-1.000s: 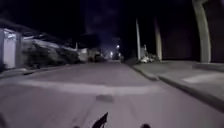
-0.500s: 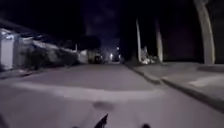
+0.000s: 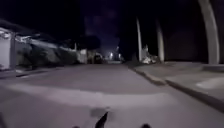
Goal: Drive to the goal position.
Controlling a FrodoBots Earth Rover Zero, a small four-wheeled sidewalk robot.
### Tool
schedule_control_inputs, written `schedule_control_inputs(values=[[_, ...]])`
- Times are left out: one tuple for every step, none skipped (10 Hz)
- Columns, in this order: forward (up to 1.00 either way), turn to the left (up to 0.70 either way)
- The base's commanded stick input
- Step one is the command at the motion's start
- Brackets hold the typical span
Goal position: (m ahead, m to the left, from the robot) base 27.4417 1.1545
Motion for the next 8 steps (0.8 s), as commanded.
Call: schedule_control_inputs(values=[[0.50,-0.50],[0.50,-0.50],[0.50,-0.50],[0.50,-0.30],[0.50,-0.03],[0.50,0.00],[0.50,0.00],[0.50,0.00]])
